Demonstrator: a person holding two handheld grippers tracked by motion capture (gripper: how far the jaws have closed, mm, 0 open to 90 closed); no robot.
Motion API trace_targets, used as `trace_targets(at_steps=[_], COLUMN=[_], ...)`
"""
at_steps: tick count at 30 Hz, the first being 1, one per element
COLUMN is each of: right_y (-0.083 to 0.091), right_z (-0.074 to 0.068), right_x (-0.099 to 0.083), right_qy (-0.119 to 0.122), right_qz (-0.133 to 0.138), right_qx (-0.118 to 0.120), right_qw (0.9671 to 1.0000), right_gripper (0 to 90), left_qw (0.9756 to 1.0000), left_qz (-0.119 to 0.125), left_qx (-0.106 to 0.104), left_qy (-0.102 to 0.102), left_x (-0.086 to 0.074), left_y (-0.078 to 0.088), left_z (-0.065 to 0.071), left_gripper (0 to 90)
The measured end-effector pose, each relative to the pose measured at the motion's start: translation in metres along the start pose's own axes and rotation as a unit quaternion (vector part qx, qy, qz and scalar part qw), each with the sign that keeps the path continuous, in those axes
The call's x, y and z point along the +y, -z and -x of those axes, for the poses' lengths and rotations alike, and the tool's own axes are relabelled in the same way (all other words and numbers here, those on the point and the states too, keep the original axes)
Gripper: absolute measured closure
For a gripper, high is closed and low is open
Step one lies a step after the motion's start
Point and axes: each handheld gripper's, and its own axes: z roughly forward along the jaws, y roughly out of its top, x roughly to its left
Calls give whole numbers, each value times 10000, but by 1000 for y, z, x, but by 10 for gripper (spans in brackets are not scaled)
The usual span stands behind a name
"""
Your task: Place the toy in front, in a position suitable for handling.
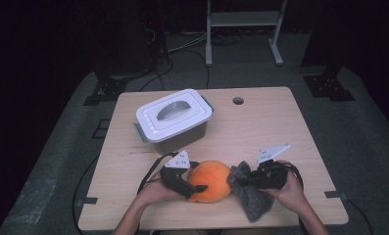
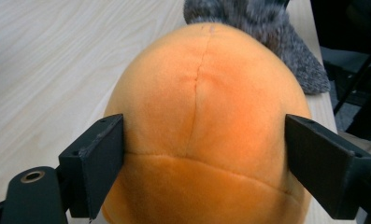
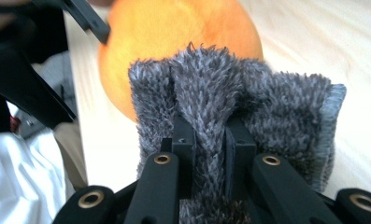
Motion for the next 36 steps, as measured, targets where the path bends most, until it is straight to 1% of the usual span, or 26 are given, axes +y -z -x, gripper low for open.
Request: trace_targets(at_steps=[1, 3, 4, 5, 8, 10, 11, 16, 18, 20, 22, 23, 24, 25, 27, 28, 29, 31, 33, 34, 35, 36], right_y=[1, 0, -1, -2, -10, -12, -11, -11, -8, -4, 0, 0, -1, -2, -10, -14, -17, -18, -17, -18, -18, -18], right_z=[-2, -6, -9, -10, -11, -10, -10, 1, 3, 2, 0, -2, -3, -4, -5, -5, -4, -6, -6, -7, -7, -7], right_x=[2, 8, 11, 12, 12, 9, 8, -5, -6, -3, 2, 4, 7, 8, 7, 5, 4, 1, 0, -1, -1, -1], right_qy=[30, 59, 81, 97, 127, 91, 73, -169, -198, -192, -181, -158, -127, -111, -85, -125, -119, -95, -80, -72, -61, -83], right_qz=[103, 306, 421, 457, 330, 261, 199, -13, -20, 127, 446, 551, 601, 575, 371, 237, 173, 87, 36, 17, 1, 1], right_qx=[28, 123, 173, 167, 204, 257, 248, 317, 293, 267, 338, 360, 336, 340, 365, 466, 550, 564, 573, 581, 592, 607], right_qw=[9999, 9994, 9989, 9988, 9992, 9993, 9995, 9994, 9994, 9994, 9983, 9977, 9975, 9977, 9986, 9986, 9983, 9983, 9983, 9983, 9982, 9981], right_gripper=[772, 772, 771, 771, 768, 768, 768, 768, 768, 767, 767, 766, 766, 765, 760, 757, 757, 756, 757, 757, 757, 757], left_qw=[10000, 10000, 9999, 9999, 9999, 9999, 9999, 9999, 9999, 9999, 9998, 9998, 9998, 9997, 9997, 9996, 9994, 9993, 9994, 9994, 9993, 9994], left_qz=[-8, -39, -50, -62, -116, -102, -102, -93, -120, -111, -115, -141, -144, -165, -158, -155, -209, -221, -265, -327, -349, -301], left_qx=[-31, -25, -26, -29, -60, -85, -100, -118, -114, -119, -128, -123, -116, -109, -121, -160, -150, -133, -96, -64, -94, -112], left_qy=[-6, -86, -93, -106, -80, -63, -48, -25, -11, -9, -72, -108, -119, -138, -132, -169, -247, -275, -194, -108, 3, 87], left_x=[-1, -1, -1, -1, -3, -4, -5, -6, -6, -6, -5, -3, -3, -2, -2, -1, 0, 2, 4, 4, 4, 2], left_y=[0, 0, 0, 0, 1, 2, 2, 3, 4, 4, 2, 2, 1, 2, 2, 0, 0, -1, -3, -5, -7, -8], left_z=[0, 1, 1, 1, -1, -2, -2, -3, -3, -3, -1, 0, 1, 1, 2, 3, 5, 7, 6, 5, 4, 2], left_gripper=[146, 147, 147, 147, 146, 146, 145, 145, 145, 145, 145, 145, 144, 143, 135, 124, 113, 97, 66, 32, 18, 18])
